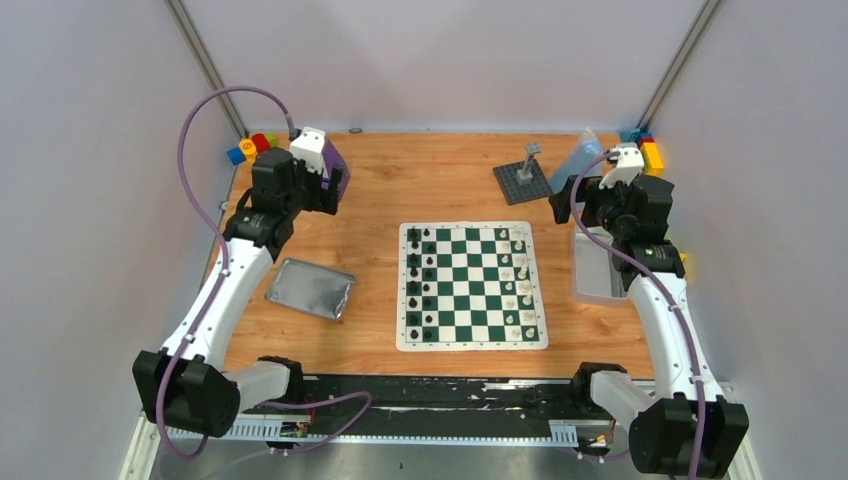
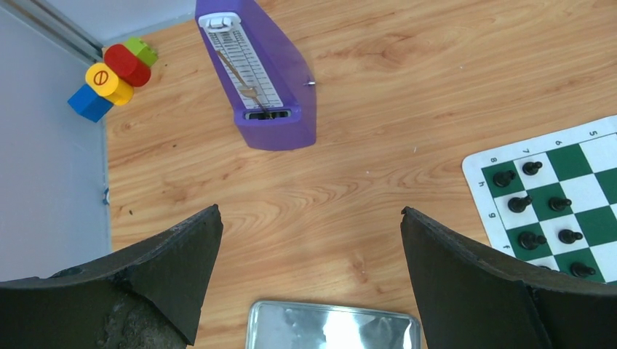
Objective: Set up the chess pieces on the board
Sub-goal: Reset both arms
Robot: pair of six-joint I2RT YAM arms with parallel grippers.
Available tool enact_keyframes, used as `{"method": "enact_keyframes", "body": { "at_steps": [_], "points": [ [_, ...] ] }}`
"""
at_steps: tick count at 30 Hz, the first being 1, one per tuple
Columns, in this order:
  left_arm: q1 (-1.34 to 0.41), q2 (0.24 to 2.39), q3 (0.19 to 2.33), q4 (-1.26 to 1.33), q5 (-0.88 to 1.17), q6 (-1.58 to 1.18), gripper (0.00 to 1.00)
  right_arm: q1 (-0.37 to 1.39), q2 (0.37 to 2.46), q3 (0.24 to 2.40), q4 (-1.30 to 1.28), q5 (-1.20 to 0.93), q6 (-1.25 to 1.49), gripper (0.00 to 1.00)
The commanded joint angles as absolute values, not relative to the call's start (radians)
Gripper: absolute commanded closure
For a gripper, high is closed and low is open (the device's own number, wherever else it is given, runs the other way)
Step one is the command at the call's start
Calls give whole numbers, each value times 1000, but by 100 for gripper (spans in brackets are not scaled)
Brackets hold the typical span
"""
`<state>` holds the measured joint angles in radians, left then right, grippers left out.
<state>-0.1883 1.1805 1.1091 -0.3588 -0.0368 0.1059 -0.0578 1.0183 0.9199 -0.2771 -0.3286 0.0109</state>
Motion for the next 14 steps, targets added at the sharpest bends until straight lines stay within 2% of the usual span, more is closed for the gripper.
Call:
{"method": "enact_keyframes", "body": {
  "at_steps": [1,14],
  "points": [
    [-181,1131,1087,-266,-28,97,0,-60,974,908,-190,-324,18,0],
    [-181,1127,1071,-257,21,100,0,-60,951,879,-186,-351,6,1]
  ]
}}
